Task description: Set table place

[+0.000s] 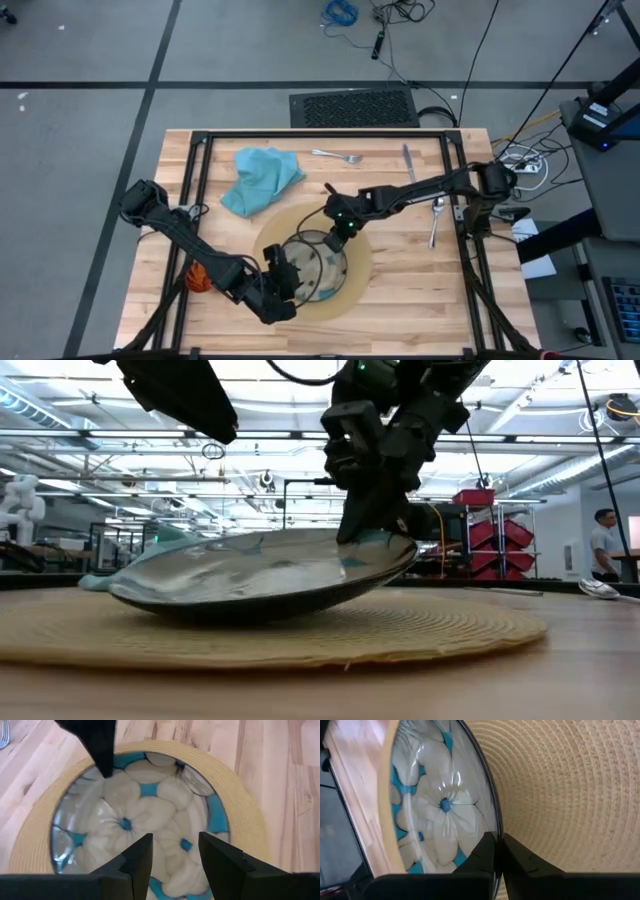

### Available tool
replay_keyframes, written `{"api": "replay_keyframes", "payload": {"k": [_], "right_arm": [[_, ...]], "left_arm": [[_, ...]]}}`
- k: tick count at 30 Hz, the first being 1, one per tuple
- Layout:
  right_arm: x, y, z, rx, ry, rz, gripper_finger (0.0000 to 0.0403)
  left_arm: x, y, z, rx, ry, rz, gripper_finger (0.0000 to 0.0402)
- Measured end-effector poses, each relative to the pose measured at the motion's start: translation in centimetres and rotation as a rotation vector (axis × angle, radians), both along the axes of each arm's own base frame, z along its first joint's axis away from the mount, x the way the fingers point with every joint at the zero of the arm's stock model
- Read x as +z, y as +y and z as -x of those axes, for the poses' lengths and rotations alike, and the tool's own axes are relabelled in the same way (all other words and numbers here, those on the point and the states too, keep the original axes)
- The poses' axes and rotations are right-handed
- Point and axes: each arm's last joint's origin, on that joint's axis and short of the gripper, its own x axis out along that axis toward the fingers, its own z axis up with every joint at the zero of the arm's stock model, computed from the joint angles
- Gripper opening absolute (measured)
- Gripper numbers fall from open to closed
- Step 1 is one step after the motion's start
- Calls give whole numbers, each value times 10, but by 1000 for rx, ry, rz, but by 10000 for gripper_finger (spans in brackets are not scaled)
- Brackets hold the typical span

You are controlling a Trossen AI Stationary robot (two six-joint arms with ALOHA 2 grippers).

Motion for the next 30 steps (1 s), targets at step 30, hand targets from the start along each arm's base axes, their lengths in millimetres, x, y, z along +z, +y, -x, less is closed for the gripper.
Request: {"api": "replay_keyframes", "payload": {"k": [30], "right_arm": [[-34, 2, 8, -9, 224, 8, 0]], "left_arm": [[0, -1, 1, -4, -1, 0, 145]]}}
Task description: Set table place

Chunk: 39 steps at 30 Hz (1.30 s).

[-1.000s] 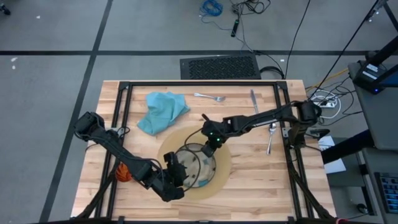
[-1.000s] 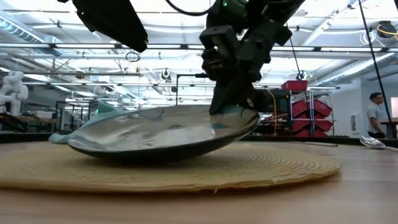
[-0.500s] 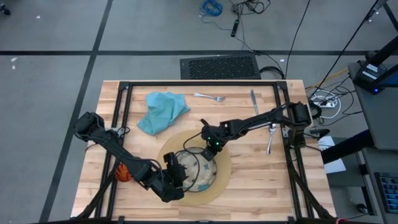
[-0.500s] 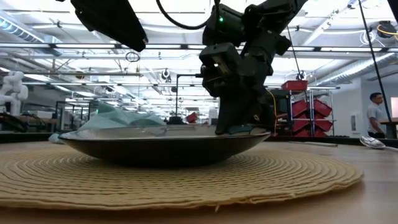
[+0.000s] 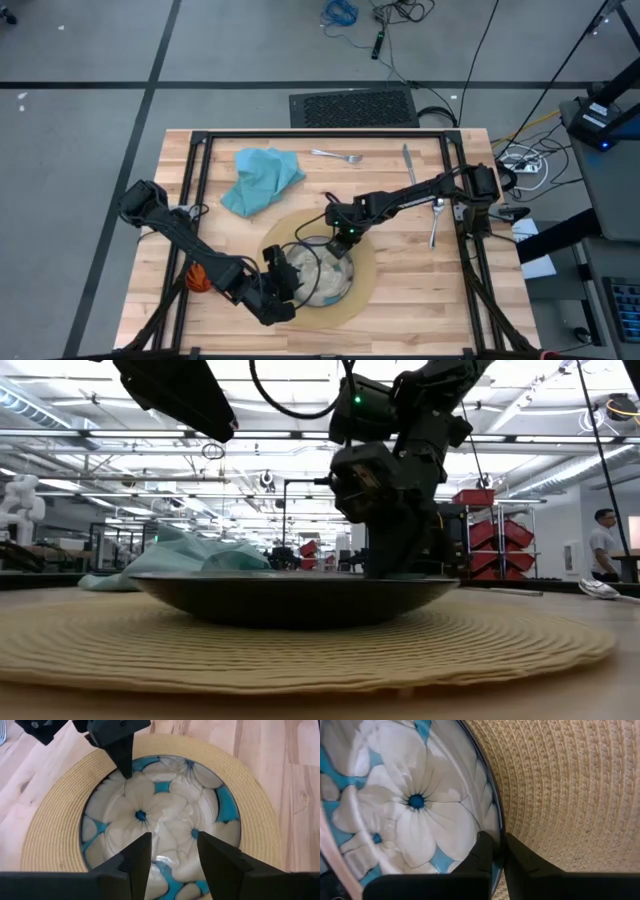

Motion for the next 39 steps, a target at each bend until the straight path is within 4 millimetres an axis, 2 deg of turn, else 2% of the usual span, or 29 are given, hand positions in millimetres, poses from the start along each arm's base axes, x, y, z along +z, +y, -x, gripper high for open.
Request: {"api": "replay_keyframes", "payload": {"k": [7, 18, 23, 30, 39], "right_arm": [[5, -6, 4, -13, 16, 53, 1], [58, -5, 13, -31, -171, 77, 2], [71, -2, 10, -4, -274, 9, 2], [69, -1, 5, 24, -298, -58, 2], [48, 0, -1, 27, -231, -76, 1]], "left_arm": [[0, -2, 1, -5, -1, -1, 145], [0, -3, 2, -10, -3, 1, 145], [1, -3, 2, -10, -3, 1, 145], [0, -3, 2, -10, -2, 0, 145], [0, -3, 2, -9, -4, -2, 145]]}}
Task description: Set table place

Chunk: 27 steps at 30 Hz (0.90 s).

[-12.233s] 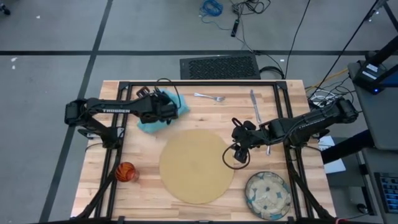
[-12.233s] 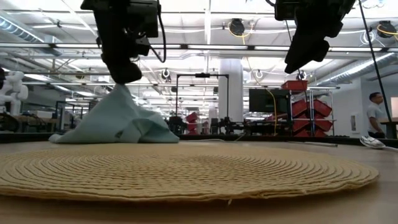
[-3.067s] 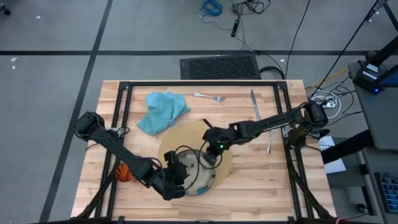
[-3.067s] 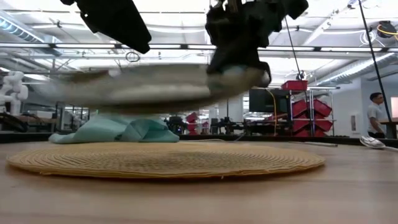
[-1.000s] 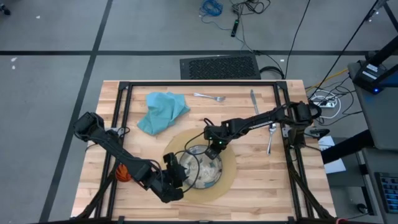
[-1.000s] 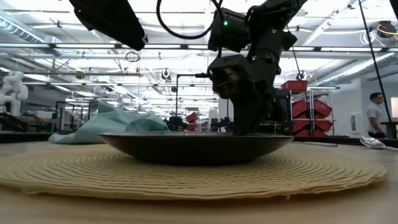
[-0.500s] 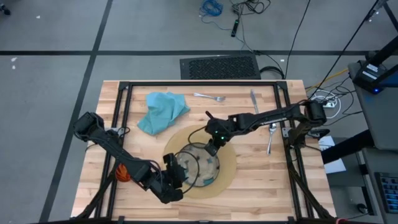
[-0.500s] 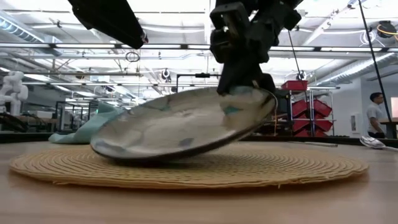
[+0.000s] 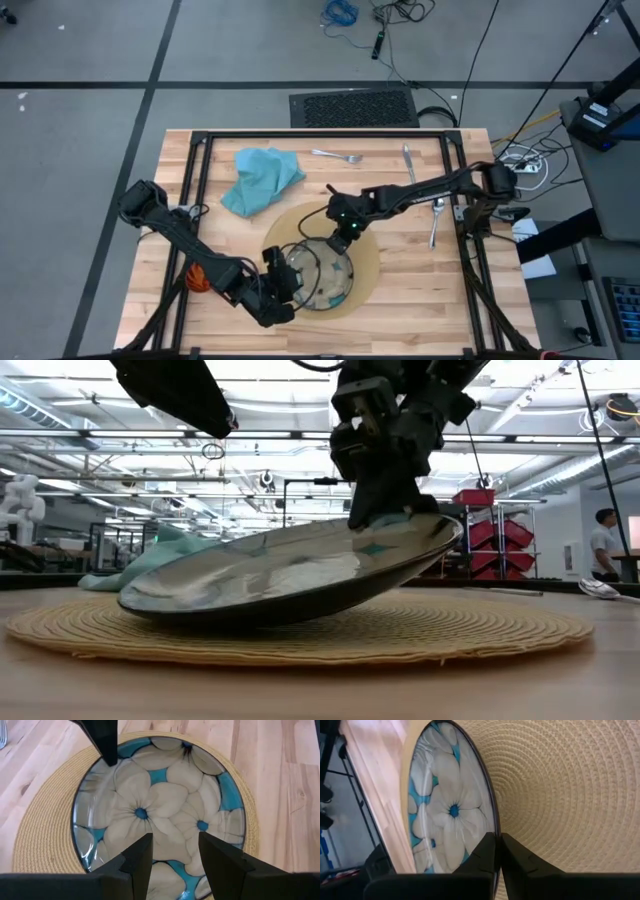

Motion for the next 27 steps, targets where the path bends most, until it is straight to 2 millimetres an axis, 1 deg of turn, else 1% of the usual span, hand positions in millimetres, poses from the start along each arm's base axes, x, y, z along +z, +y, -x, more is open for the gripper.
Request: {"api": "replay_keyframes", "payload": {"k": [6, 18, 27], "right_arm": [[-8, -1, -1, -9, 38, 26, 1], [-32, -6, -2, -29, 132, 83, 1], [-35, -11, -2, -59, 151, 119, 2]], "left_arm": [[0, 0, 0, 0, 0, 0, 145], [0, 0, 0, 1, -2, 2, 145], [0, 0, 0, 1, -2, 2, 145]]}}
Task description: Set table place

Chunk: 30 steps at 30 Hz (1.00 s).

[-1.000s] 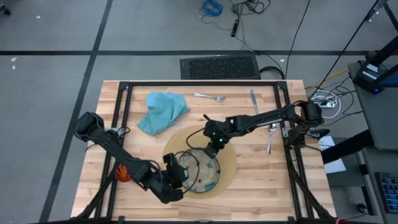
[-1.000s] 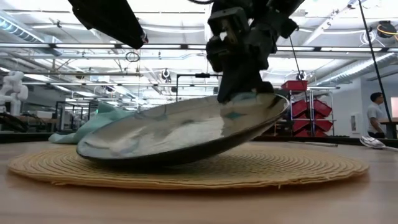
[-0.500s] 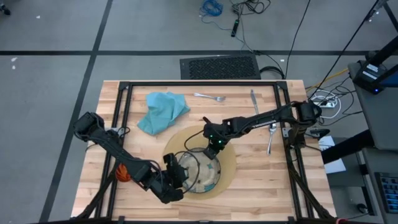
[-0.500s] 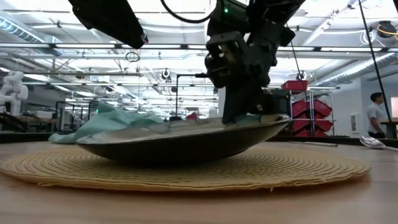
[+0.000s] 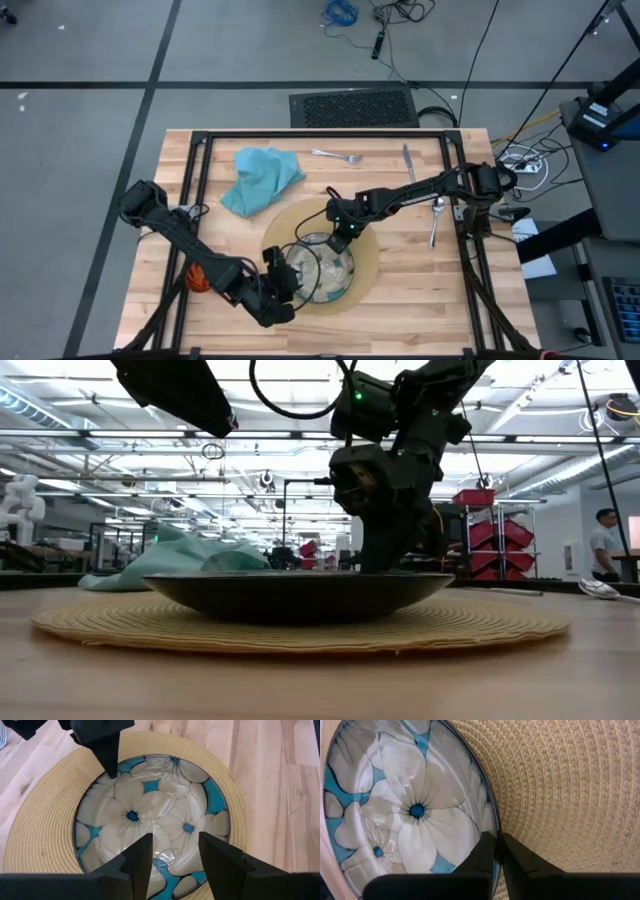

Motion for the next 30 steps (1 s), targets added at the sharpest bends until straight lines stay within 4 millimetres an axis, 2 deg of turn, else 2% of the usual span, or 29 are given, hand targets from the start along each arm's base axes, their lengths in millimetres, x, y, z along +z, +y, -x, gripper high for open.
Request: {"api": "replay_keyframes", "payload": {"k": [4, 11, 15, 20, 24, 27, 30], "right_arm": [[-1, 0, 0, -12, 6, 22, 27], [-2, -1, 2, -13, 18, 30, 123], [4, -1, 3, 25, 8, 37, 162], [28, -1, 1, 69, -59, 58, 179], [58, -4, 3, 127, -140, 101, 180], [80, -10, 13, 179, -188, 167, 180], [98, -15, 30, 196, -167, 261, 180]], "left_arm": [[0, 0, 0, 0, 0, 0, 145], [0, 0, 0, 0, 0, 0, 145], [0, 0, 0, 2, -2, -4, 145], [0, 0, 0, -15, 1, -27, 145], [3, 6, 0, -54, 16, -101, 145], [15, 21, 3, -49, 21, -216, 145], [33, 48, 7, 14, 32, -306, 145]]}}
